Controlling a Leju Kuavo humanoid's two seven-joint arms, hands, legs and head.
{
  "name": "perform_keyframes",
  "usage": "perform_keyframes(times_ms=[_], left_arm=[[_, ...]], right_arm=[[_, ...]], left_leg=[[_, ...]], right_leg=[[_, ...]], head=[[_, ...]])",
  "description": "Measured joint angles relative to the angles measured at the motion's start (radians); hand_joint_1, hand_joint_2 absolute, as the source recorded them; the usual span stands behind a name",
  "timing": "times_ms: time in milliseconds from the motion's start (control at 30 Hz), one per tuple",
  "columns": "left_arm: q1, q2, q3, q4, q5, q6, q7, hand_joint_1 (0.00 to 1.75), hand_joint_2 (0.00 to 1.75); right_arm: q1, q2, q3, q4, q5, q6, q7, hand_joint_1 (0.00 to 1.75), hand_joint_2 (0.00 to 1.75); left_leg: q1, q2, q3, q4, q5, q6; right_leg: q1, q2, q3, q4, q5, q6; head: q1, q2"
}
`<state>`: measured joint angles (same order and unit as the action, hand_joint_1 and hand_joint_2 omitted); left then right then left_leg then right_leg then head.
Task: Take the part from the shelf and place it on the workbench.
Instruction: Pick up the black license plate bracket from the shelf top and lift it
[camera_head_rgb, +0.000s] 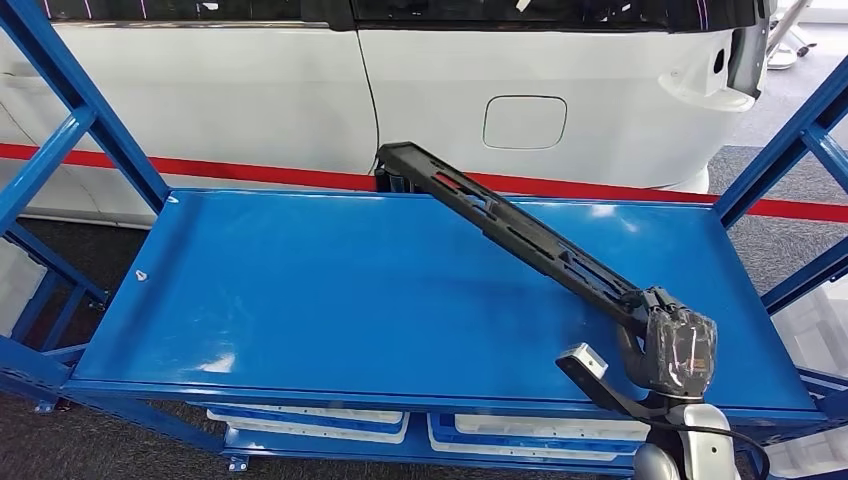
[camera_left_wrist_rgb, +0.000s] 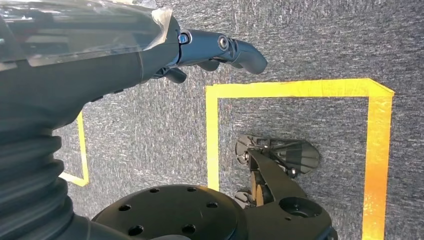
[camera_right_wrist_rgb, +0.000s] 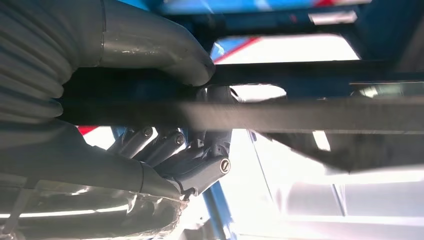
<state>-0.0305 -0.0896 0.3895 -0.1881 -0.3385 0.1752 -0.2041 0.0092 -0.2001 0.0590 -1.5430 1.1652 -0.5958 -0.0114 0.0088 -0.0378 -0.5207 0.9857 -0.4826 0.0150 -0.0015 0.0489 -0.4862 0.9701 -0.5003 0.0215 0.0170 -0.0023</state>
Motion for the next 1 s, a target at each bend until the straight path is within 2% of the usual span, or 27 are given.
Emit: perform_keyframes(times_ms=[167, 467, 633, 1000], left_arm=[[0.000, 0.000, 0.000, 0.000, 0.000, -0.007, 0.000, 0.00, 1.75], [0.000, 0.004, 0.000, 0.000, 0.000, -0.018, 0.003, 0.00, 1.75], [0.000, 0.004, 0.002, 0.000, 0.005, -0.021, -0.006, 0.00, 1.75], [0.001, 0.005, 0.003, 0.000, 0.006, -0.020, -0.010, 0.00, 1.75]], right_arm=[[0.006, 0.019, -0.021, -0.030, -0.080, -0.038, -0.049, 1.75, 1.75], [0.022, 0.057, -0.041, -0.119, -0.262, -0.094, -0.193, 1.75, 1.75], [0.039, 0.079, -0.039, -0.190, -0.431, -0.092, -0.293, 1.75, 1.75], [0.052, 0.099, -0.037, -0.252, -0.477, -0.091, -0.313, 1.75, 1.75]], left_leg=[[0.000, 0.000, -0.001, 0.000, 0.000, 0.000], [0.000, 0.000, -0.002, 0.000, 0.000, 0.000], [0.000, 0.000, -0.002, 0.000, 0.000, 0.000], [0.000, 0.000, -0.002, 0.000, 0.000, 0.000]], right_leg=[[0.000, 0.000, -0.001, 0.000, 0.000, 0.000], [0.000, 0.000, -0.002, 0.000, 0.000, 0.000], [0.000, 0.000, -0.002, 0.000, 0.000, 0.000], [0.000, 0.000, -0.002, 0.000, 0.000, 0.000]], head=[[0.000, 0.000], [0.000, 0.000], [0.000, 0.000], [0.000, 0.000]])
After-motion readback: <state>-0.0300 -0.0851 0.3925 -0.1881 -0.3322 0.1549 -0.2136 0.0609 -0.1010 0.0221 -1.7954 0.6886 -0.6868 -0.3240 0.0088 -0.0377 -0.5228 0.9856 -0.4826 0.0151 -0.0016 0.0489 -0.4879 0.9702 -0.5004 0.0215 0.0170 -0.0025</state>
